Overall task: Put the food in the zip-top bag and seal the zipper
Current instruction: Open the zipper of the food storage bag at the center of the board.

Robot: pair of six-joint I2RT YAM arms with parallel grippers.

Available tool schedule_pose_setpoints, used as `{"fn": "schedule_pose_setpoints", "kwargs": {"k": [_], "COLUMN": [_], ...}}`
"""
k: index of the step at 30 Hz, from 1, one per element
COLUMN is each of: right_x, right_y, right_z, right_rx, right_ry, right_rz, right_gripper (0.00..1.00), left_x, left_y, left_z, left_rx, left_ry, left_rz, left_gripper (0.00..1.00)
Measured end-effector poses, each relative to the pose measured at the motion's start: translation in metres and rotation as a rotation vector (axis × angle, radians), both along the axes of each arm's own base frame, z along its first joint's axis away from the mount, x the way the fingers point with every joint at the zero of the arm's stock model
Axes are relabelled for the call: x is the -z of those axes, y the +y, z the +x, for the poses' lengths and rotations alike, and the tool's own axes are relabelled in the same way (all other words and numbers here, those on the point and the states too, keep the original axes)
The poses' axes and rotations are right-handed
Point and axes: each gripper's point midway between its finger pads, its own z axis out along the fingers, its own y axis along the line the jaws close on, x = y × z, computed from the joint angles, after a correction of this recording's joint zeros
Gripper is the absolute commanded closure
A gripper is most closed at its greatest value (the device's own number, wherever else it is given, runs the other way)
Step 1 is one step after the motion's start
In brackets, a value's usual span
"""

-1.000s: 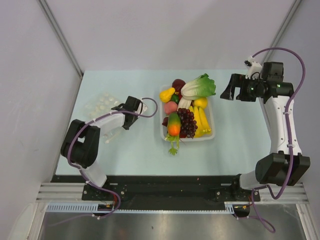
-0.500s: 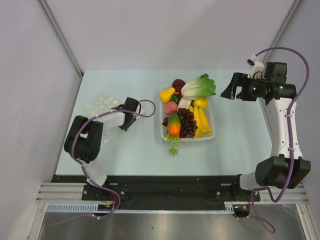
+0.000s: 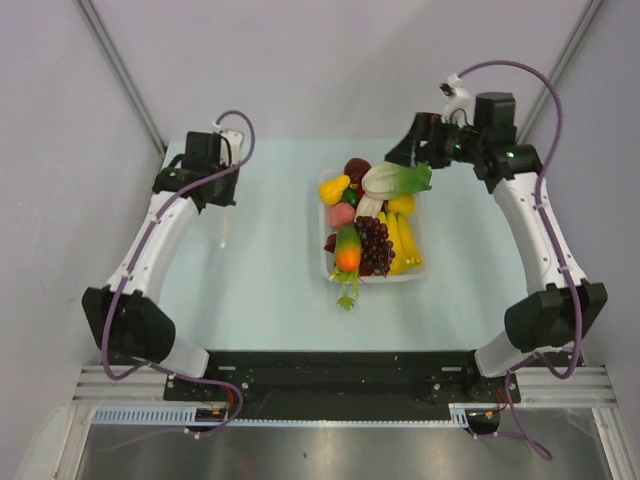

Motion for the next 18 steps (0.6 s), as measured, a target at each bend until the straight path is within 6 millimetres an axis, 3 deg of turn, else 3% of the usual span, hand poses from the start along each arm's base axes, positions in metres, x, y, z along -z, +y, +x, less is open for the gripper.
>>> {"fn": "schedule_pose_setpoints", "kwargs": {"k": [3, 6, 10, 13, 18], "right_x": [-0.013, -0.019, -0.014, 0.001, 0.016], "right_y": [0.048, 0.105, 0.177, 0.233, 0.285], "right_z": [0.009, 0.008, -0.007, -0.030, -0.061], "right_rx": [-0.086, -0.177, -0.283, -0.358, -0.410], "right_ry": [-0.026, -0.039, -0.032, -0.008, 0.017], "right_rz": [0.037, 0.068, 0.082, 0.085, 0.097], "right_gripper": [0.00, 0.00, 0.03, 0.06, 0.19], "left_x": [-0.042, -0.062, -0.067, -0.068, -0.070], "left_y": [0.000, 0.001, -0.002, -0.008, -0.009], "left_z": [-0.010, -0.021, -0.032, -0.037, -0.044], "left_rx": [-0.056, -0.106, -0.142, -0.146, -0.155], "left_ry": [-0.076, -0.103, -0.091, -0.075, -0.050], "left_rz": [-0.116, -0.200, -0.272, -0.320, -0.397], "left_gripper": [1.00, 1.00, 1.00, 1.00, 1.00]}}
